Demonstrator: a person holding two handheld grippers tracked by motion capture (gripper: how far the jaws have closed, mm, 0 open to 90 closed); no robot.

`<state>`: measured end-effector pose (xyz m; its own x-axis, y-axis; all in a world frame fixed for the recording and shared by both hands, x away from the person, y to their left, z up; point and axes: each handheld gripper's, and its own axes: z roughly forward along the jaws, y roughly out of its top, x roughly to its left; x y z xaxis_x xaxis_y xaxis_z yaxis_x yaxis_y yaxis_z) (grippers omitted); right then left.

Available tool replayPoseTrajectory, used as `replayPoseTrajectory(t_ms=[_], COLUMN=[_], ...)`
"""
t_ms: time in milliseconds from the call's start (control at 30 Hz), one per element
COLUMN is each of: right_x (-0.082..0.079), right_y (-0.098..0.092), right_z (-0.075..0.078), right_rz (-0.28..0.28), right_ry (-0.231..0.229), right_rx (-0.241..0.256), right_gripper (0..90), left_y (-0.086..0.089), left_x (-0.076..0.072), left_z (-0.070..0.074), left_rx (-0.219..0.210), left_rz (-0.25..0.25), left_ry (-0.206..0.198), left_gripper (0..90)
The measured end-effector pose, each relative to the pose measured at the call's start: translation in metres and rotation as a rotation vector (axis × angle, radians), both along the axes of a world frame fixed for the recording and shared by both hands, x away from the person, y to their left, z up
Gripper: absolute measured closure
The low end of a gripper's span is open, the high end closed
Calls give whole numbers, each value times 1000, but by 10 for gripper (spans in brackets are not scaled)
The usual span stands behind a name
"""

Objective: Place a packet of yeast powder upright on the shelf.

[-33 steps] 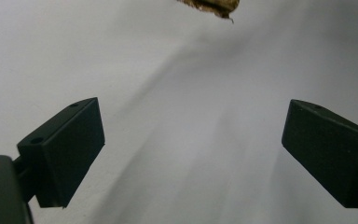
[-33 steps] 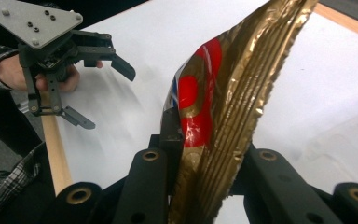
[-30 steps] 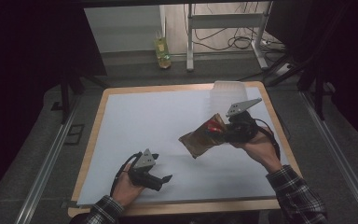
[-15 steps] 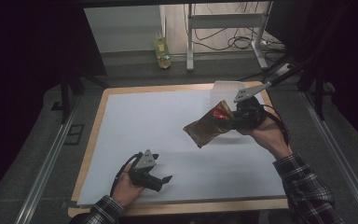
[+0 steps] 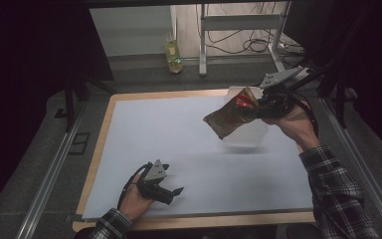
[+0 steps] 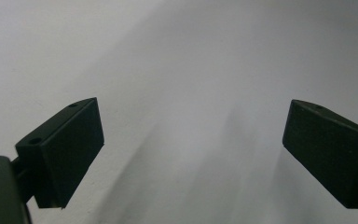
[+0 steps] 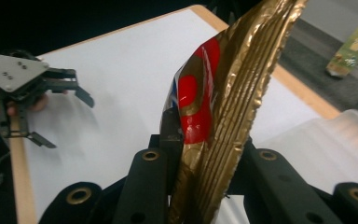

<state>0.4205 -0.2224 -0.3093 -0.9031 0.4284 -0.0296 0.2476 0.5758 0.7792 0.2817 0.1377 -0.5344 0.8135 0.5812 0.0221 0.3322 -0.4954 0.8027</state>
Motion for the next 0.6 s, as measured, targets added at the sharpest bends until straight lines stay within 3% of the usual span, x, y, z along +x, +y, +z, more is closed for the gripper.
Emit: replayPoseTrajectory(t_ms=[333, 600], right_x=[23, 41], right_y=[-14, -22], right_z=[17, 26], right_rz=[-9, -9], right_ry=[-41, -70], right_rx=[-36, -94], right_gripper=[750, 750], left_y=[0, 2], left_x=[-1, 0], left_z=[-1, -1], left_rx=[-1, -3], left_rz=[-6, -3], left_ry=[-36, -40], left_gripper=[25, 22])
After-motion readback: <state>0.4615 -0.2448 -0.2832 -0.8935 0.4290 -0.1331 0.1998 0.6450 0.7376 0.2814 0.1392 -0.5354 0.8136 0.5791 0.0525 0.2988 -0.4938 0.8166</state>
